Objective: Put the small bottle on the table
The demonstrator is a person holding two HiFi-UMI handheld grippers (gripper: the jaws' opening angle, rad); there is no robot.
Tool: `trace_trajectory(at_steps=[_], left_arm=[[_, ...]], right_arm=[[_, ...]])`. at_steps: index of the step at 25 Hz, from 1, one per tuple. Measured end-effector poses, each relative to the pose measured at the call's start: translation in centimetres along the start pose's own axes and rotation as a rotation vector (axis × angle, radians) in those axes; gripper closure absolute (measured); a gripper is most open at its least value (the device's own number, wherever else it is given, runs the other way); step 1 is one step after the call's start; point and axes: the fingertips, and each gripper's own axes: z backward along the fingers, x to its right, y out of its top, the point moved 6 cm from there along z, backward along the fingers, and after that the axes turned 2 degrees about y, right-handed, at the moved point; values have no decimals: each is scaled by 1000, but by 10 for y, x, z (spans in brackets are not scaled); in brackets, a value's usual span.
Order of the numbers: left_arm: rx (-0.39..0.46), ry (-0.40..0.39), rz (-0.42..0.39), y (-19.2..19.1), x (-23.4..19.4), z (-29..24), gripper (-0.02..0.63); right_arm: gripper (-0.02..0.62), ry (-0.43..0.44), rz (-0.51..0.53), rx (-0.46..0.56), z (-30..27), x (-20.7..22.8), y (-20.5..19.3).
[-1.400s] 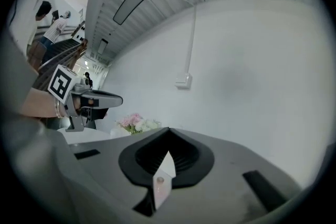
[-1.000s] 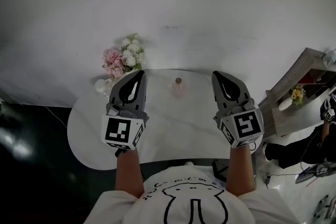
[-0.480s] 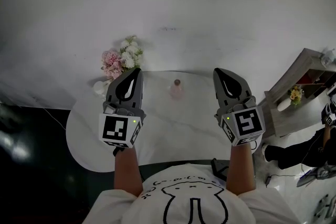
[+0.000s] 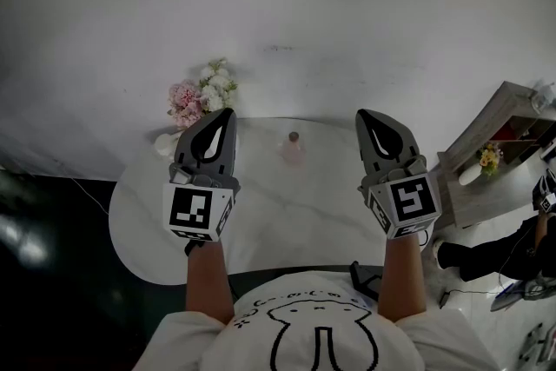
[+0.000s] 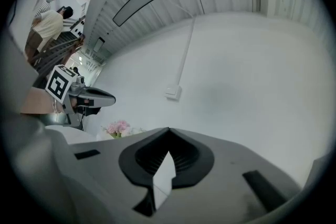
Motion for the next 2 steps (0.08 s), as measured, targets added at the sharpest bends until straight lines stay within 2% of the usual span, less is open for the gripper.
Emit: trace_trajectory(at_steps=[2], left_arm=[[0,1,-3,1,-1,-1,603]], right_arm=[[603,2,2,-3,-2,0,0]])
